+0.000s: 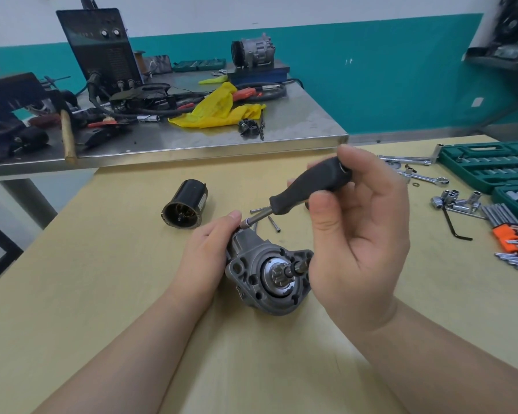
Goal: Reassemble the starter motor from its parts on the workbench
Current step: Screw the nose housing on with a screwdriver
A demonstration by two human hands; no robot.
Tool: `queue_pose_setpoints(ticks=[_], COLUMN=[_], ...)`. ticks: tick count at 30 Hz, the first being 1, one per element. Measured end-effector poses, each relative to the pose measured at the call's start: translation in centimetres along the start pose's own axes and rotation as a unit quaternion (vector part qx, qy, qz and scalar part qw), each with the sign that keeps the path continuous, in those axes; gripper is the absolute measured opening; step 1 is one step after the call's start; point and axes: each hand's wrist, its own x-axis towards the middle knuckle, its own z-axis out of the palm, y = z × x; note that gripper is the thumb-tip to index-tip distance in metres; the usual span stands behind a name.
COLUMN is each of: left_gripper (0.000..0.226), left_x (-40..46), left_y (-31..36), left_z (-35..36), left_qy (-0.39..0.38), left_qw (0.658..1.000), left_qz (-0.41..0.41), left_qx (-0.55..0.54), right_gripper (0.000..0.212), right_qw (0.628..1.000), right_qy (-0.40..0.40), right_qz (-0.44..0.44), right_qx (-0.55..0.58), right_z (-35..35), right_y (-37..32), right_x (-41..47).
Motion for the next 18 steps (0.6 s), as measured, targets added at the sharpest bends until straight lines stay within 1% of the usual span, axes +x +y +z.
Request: queue_pose_setpoints(ticks=[3, 8, 12, 15, 18], left_gripper=[0.055, 0.054, 0.071, 0.067, 0.063], left_x=[0.09, 0.12, 0.03, 0.24, 0.58], left_y=[-0.12, -0.12, -0.06, -0.26, -0.51], left_z=[-0.04, -0.05, -0.14, -0.12, -0.07], left_qy=[0.002, 0.006, 0.003, 0.007, 0.024], left_qw=[1.0, 1.0, 1.0, 1.0, 0.998], left_qz=[-0.004, -0.007, -0.012, -0.023, -0.049], left_qx=[0.004, 0.006, -0.007, -0.002, -0.002], right_gripper=[0.037, 0.037, 0.038, 0.033, 0.037], right_qw=[1.0, 1.0, 0.999, 0.999, 0.999], right_qy=[0.005, 0.01, 0.047, 0.032, 0.005], right_qz=[-0.018, -0.014, 0.013, 0.024, 0.032], right_qx=[-0.008, -0.005, -0.019, -0.007, 0.015], right_z=[0.02, 0.05, 0.25, 0.2, 0.03], right_y=[-0.05, -0.26, -0.39, -0.2, -0.06], right_x=[0.36, 0.63, 0.91, 0.73, 0.19])
